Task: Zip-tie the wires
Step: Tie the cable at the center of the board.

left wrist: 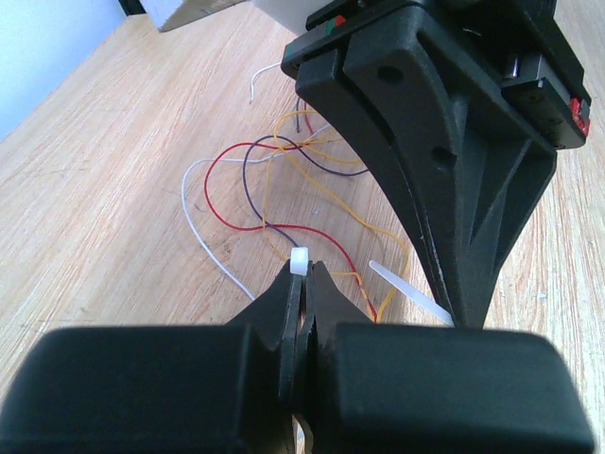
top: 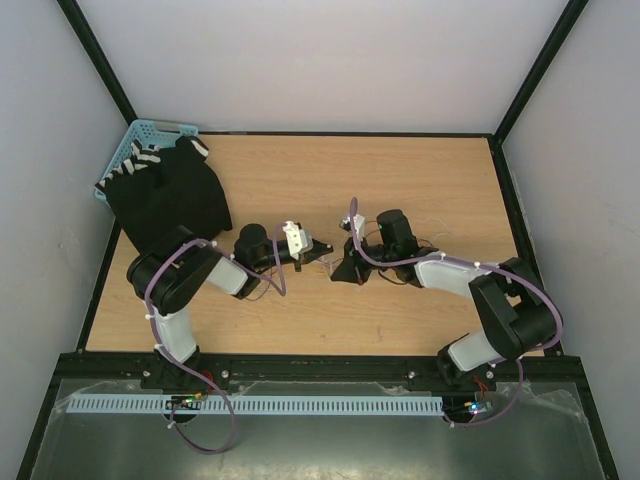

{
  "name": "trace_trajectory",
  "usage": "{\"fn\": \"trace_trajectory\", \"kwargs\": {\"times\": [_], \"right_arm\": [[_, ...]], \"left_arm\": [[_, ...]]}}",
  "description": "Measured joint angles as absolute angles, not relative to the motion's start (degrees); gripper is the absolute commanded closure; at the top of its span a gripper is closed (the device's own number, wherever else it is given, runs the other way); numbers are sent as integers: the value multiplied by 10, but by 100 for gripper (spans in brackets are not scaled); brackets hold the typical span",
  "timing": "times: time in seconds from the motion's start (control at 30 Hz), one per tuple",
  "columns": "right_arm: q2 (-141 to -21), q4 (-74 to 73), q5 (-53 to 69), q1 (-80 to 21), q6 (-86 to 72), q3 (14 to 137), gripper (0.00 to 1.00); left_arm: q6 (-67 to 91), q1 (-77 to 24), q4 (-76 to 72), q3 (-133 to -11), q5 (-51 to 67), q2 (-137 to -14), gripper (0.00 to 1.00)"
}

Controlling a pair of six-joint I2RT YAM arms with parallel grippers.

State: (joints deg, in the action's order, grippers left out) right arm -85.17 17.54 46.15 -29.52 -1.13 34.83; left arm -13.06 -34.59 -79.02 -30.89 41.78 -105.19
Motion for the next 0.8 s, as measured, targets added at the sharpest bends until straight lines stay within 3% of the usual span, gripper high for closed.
{"fn": "trace_trajectory", "kwargs": {"times": [0.8], "right_arm": [[-870,100,491,-283,8,404,100]], "left_arm": [[-166,-354,-803,-301,389,-1052,100]]}}
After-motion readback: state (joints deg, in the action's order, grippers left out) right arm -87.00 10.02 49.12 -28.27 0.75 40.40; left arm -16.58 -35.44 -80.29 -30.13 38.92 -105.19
